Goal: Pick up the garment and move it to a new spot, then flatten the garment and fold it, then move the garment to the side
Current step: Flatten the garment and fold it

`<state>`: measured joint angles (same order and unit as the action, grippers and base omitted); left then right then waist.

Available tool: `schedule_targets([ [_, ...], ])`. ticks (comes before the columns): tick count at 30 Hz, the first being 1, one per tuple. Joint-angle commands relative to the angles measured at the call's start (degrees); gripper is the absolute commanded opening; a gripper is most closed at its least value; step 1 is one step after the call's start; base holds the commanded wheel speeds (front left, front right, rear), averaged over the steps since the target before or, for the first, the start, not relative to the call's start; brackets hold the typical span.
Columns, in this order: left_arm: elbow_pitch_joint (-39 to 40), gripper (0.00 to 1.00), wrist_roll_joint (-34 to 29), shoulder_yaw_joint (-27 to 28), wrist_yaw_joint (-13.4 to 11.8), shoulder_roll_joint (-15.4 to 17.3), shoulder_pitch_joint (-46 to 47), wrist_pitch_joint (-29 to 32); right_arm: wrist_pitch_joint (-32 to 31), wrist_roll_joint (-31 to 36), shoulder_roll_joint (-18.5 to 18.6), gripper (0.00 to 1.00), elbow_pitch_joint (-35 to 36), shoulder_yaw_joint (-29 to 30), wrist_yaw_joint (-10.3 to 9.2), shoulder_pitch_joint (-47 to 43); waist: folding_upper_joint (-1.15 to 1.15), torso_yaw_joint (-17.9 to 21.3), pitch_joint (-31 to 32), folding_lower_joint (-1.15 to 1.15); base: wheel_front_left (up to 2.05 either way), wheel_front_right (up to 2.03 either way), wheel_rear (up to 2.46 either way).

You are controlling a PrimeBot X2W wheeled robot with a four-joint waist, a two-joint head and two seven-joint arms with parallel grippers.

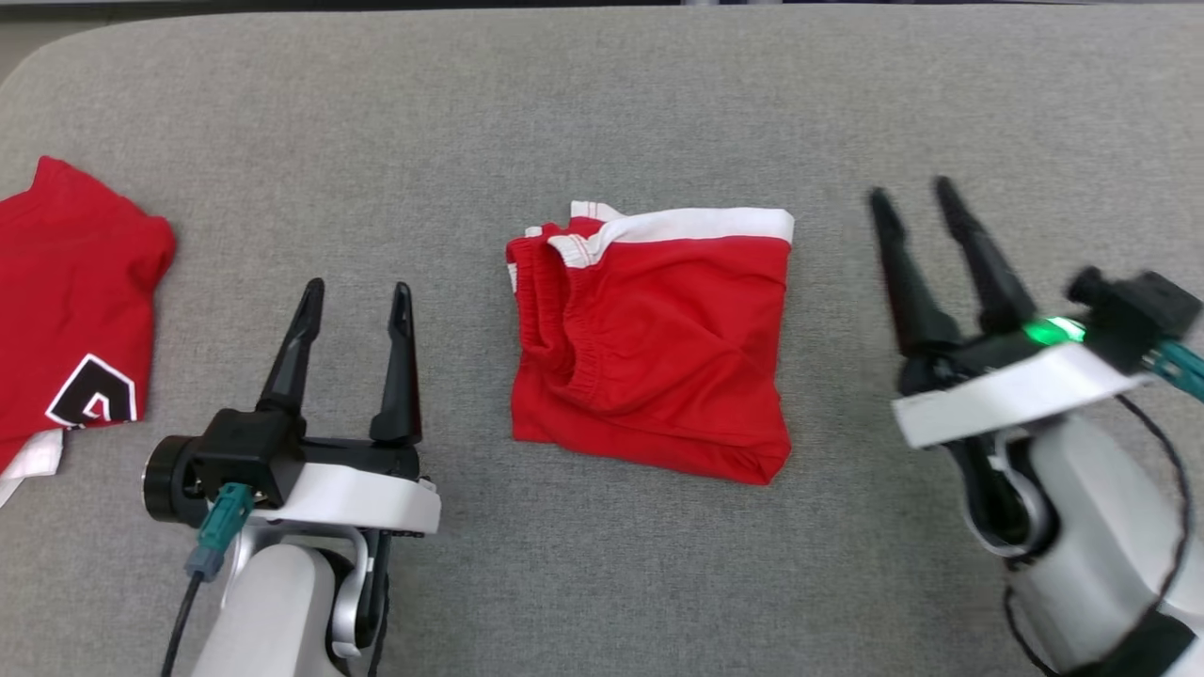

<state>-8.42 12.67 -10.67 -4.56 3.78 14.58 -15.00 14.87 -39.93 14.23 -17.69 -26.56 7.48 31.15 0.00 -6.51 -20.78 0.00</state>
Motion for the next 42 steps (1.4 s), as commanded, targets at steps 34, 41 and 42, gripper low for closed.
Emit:
schedule_targets([
  [34,-0.8,1.00,2.8,2.5,0.1,5.5,-18.2,2.6,-8.4,22.4,-2.1,1.00,18.0,22.8,0.01,-36.4,0.00,5.2,21.2,0.00,0.00,0.00,0.00],
  [41,0.4,1.00,3.2,2.6,-0.1,5.9,-18.7,3.1,-10.2,23.1,-2.9,1.00,19.4,23.4,0.01,-38.1,0.00,5.2,22.4,0.00,0.00,0.00,0.00],
  [42,0.5,1.00,3.3,2.5,-0.2,5.9,-18.6,3.2,-10.3,23.1,-3.0,1.00,19.5,23.5,0.01,-38.3,0.00,5.1,22.5,0.00,0.00,0.00,0.00],
])
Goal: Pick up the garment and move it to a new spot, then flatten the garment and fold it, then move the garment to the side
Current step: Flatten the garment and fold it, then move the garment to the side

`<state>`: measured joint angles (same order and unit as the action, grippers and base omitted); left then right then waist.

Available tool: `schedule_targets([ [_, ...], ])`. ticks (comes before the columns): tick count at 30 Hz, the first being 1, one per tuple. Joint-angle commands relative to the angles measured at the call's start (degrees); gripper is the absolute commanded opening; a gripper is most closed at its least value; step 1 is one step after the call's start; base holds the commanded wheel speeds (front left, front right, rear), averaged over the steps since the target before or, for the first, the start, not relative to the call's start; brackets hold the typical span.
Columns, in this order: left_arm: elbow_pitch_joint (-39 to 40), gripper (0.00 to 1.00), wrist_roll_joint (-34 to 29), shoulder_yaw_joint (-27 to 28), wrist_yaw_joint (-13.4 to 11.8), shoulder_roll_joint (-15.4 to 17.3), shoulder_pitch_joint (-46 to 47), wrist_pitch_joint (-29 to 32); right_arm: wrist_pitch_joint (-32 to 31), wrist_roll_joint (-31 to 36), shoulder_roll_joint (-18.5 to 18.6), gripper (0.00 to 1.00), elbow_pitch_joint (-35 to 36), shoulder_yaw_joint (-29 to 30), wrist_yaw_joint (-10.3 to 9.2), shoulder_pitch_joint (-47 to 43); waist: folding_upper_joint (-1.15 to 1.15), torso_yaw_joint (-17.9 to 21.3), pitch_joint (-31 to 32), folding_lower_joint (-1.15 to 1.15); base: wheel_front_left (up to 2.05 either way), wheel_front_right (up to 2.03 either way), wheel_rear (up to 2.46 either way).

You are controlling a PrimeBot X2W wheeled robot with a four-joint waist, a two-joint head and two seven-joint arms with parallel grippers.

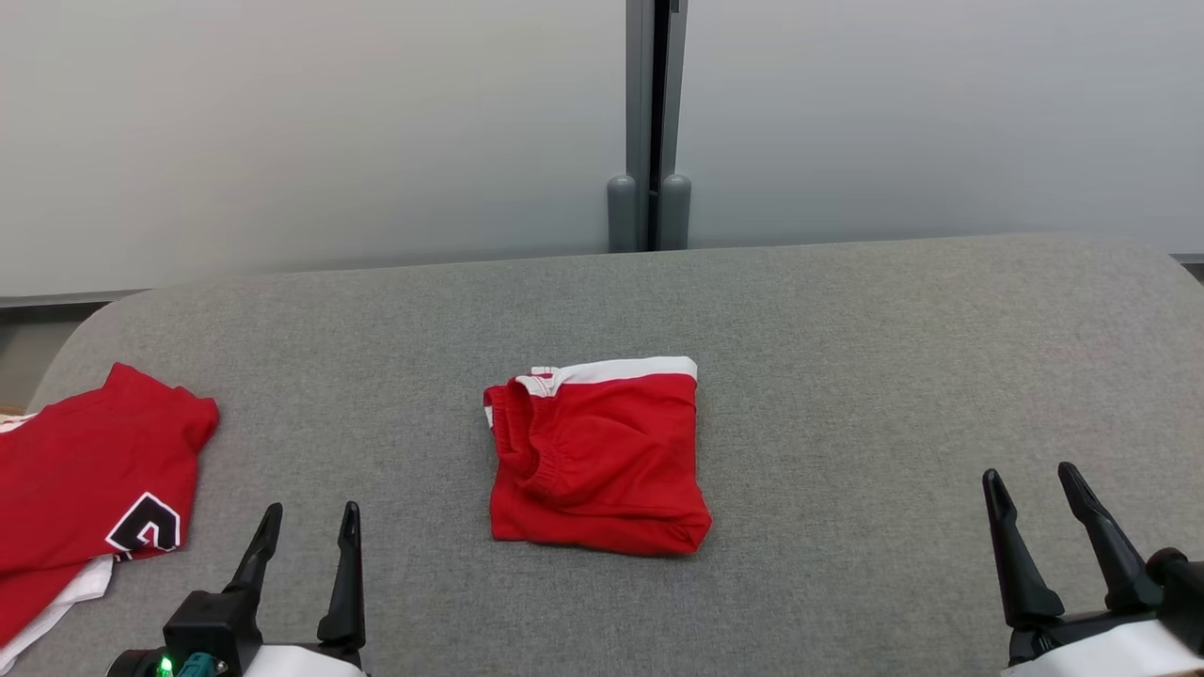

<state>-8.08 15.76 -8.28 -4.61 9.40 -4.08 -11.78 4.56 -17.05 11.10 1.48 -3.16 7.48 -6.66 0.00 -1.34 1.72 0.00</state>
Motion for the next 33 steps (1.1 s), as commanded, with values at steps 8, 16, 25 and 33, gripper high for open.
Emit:
schedule_targets([
  [8,-0.1,1.00,0.6,0.0,-0.6,0.3,0.4,-0.1,-0.9,0.3,-0.1,1.00,0.3,0.4,0.01,-0.6,0.00,0.0,0.3,0.00,0.00,0.00,0.00],
  [16,-0.8,1.00,0.8,-0.3,-0.7,0.4,1.0,-0.4,-1.0,0.3,0.2,1.00,-0.7,0.8,0.01,-0.2,0.00,-0.4,0.6,0.00,0.00,0.00,0.00],
  [25,-1.8,1.00,0.6,-1.5,-0.2,-0.2,3.3,-0.9,-1.9,0.6,0.5,1.00,-1.5,1.6,0.01,-0.4,0.00,-2.8,0.0,0.00,0.00,0.00,0.00],
  [33,-1.0,1.00,0.5,-3.1,0.5,-2.4,9.7,-2.2,-2.7,-0.5,1.1,1.00,-5.1,0.5,0.01,5.0,0.00,-9.1,-6.5,0.00,0.00,0.00,0.00],
])
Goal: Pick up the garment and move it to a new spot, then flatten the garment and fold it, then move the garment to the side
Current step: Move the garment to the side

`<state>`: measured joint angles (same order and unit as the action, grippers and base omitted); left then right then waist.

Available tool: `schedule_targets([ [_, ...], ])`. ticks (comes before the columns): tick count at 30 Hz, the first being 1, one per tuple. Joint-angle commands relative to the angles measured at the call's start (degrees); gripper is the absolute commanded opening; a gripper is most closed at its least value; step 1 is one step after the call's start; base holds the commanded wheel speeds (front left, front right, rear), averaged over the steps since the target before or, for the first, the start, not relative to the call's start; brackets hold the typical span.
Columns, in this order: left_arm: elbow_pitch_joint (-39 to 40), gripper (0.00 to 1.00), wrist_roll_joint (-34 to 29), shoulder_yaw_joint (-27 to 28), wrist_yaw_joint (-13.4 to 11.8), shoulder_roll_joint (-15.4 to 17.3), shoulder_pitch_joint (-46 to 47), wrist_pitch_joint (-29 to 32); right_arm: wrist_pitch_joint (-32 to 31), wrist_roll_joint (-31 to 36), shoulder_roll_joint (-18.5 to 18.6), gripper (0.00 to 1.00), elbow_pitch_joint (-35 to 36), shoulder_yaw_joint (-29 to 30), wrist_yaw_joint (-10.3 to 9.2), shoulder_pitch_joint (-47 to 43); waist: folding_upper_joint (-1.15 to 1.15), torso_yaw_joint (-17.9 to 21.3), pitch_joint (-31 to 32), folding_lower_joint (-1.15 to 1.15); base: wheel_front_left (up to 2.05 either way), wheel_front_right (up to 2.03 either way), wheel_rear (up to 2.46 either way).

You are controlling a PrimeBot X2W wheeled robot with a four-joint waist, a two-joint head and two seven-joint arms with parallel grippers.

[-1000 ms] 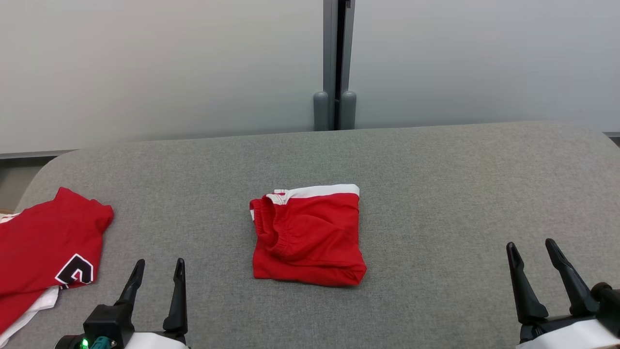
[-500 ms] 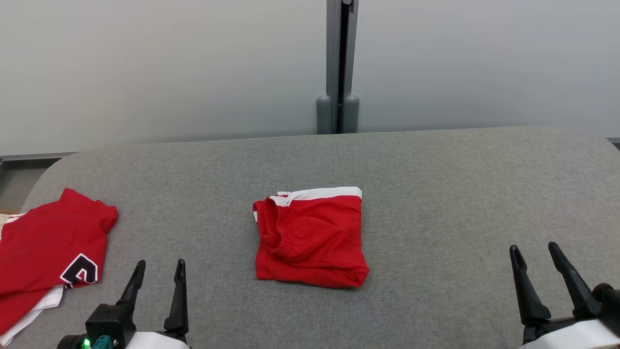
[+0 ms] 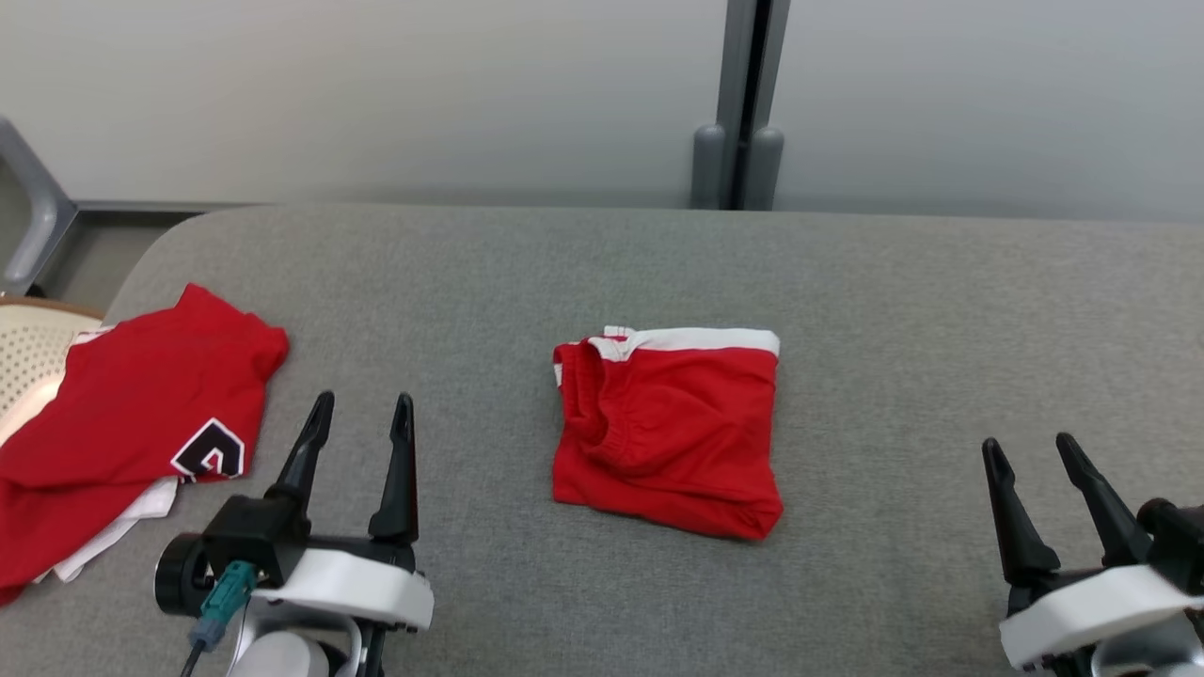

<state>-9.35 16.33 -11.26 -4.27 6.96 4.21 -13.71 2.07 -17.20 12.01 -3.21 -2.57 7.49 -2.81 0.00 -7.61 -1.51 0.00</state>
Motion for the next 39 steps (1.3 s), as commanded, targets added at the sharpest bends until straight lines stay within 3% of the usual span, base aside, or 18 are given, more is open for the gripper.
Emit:
schedule_targets([
  [1,0.3,1.00,-0.2,-0.2,0.0,-0.1,2.3,-0.5,-0.2,-0.6,0.1,1.00,-1.1,-0.5,0.00,2.5,0.00,-3.7,-4.6,0.00,0.00,0.00,0.00],
  [10,0.6,1.00,-0.3,-0.7,0.8,-2.9,9.7,-1.5,0.7,-2.2,-1.1,1.00,-12.4,-5.3,0.00,14.5,0.00,-10.9,-13.1,0.00,0.00,0.00,0.00],
  [17,2.6,1.00,-1.4,-0.4,1.2,-3.7,11.3,-1.5,-3.5,-5.8,-1.6,1.00,-20.7,-10.6,0.01,18.6,0.00,-12.6,-15.7,0.00,0.00,0.00,0.00],
  [18,2.9,1.00,-1.6,-0.4,1.3,-3.8,11.4,-1.5,-4.2,-6.6,-1.7,0.59,-21.7,-11.3,0.01,18.8,0.00,-12.5,-15.9,0.00,0.00,0.00,0.00],
  [19,3.1,1.00,-1.8,-0.4,1.3,-3.8,11.4,-1.5,-4.9,-7.2,-1.9,0.47,-22.4,-11.8,0.00,18.7,0.00,-12.3,-16.1,0.00,0.00,0.00,0.00],
  [20,3.4,1.00,-1.9,-0.3,1.2,-3.8,11.5,-1.5,-5.5,-7.7,-1.8,0.00,-22.9,-12.4,0.00,18.7,0.00,-12.0,-16.2,0.00,0.00,0.00,0.00],
  [27,4.8,1.00,-4.0,0.1,1.9,-3.9,12.1,-1.5,-3.2,-8.4,0.3,0.00,-22.5,-15.8,-0.05,20.8,0.00,-7.3,-17.0,0.00,0.00,0.00,0.00],
  [39,7.4,1.00,-7.5,0.1,3.6,-2.0,12.2,-1.4,2.2,-9.5,6.2,0.00,-23.2,-20.6,-0.07,22.6,0.00,12.4,-17.8,0.00,0.00,0.00,0.00],
])
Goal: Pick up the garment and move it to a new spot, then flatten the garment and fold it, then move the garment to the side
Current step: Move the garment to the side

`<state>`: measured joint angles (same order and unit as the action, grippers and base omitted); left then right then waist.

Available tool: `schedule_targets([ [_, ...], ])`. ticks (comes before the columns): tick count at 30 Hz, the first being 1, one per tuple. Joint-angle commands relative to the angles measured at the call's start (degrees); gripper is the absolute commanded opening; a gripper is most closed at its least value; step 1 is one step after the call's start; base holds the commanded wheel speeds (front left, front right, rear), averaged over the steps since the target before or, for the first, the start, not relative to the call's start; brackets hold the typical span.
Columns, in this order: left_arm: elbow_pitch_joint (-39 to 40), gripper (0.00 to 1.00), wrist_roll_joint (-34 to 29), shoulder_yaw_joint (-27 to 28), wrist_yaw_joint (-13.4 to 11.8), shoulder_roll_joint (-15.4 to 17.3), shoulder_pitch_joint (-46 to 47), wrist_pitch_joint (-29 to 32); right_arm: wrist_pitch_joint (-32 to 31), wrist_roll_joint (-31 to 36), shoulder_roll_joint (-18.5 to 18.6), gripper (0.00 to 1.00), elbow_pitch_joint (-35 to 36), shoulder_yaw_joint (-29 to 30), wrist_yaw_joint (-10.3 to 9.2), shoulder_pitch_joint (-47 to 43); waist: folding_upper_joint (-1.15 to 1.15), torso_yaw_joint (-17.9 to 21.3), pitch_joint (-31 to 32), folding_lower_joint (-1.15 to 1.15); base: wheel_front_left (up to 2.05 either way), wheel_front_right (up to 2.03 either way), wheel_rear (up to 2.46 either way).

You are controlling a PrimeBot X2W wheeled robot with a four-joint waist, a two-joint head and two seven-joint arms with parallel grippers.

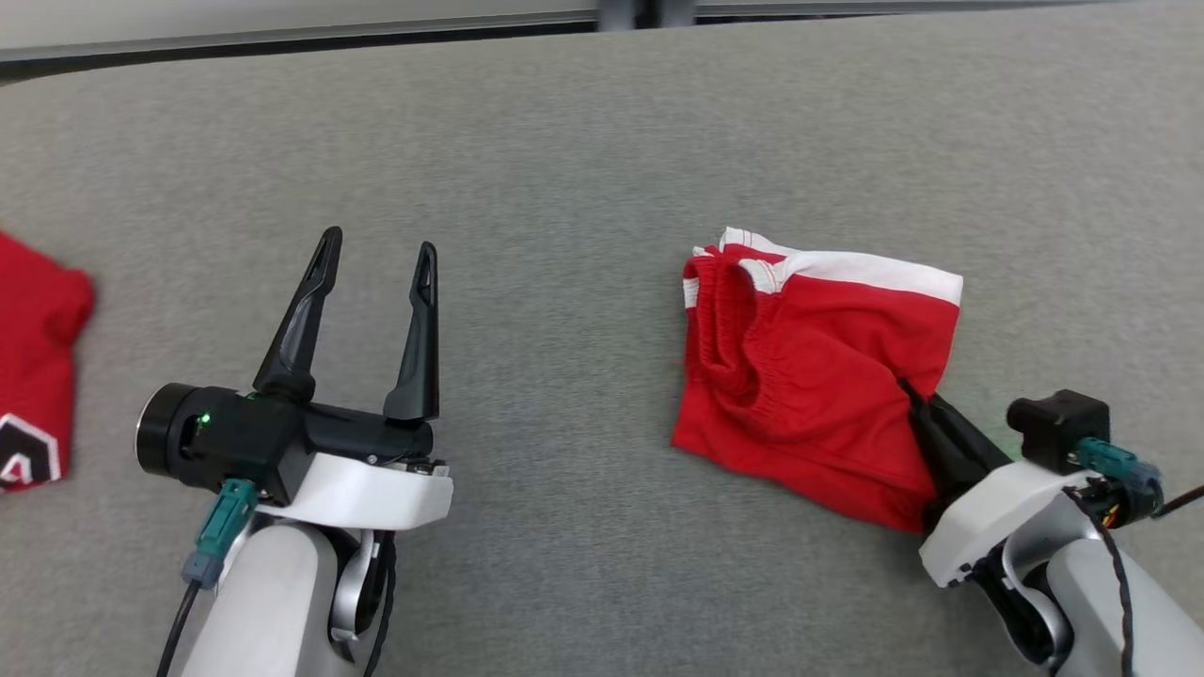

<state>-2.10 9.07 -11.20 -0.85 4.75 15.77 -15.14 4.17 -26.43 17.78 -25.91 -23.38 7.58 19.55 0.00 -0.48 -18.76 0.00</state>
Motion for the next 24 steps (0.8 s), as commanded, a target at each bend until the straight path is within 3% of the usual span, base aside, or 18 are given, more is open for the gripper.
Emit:
schedule_targets([
  [1,0.4,1.00,-0.4,-0.1,0.2,0.4,0.9,0.0,0.2,-0.4,1.1,0.00,-0.8,0.1,-0.16,0.7,0.00,6.7,-1.0,0.00,0.00,0.00,0.00],
  [6,2.4,1.00,-1.5,-1.7,0.9,1.2,2.6,1.4,2.2,-0.5,5.7,0.00,-2.9,0.2,-0.14,4.1,0.00,11.4,-3.8,0.00,0.00,0.00,0.00],
  [11,5.1,1.00,-2.4,-3.1,1.9,2.1,5.4,3.5,3.2,-0.4,10.3,0.00,-6.5,0.8,-0.14,10.4,0.00,12.8,-8.4,0.00,0.00,0.00,0.00],
  [24,9.9,1.00,-4.0,-5.5,3.2,2.7,12.5,5.2,6.6,0.0,22.3,0.00,-21.1,7.1,-0.14,27.2,0.00,8.2,-19.7,0.00,0.00,0.00,0.00],
])
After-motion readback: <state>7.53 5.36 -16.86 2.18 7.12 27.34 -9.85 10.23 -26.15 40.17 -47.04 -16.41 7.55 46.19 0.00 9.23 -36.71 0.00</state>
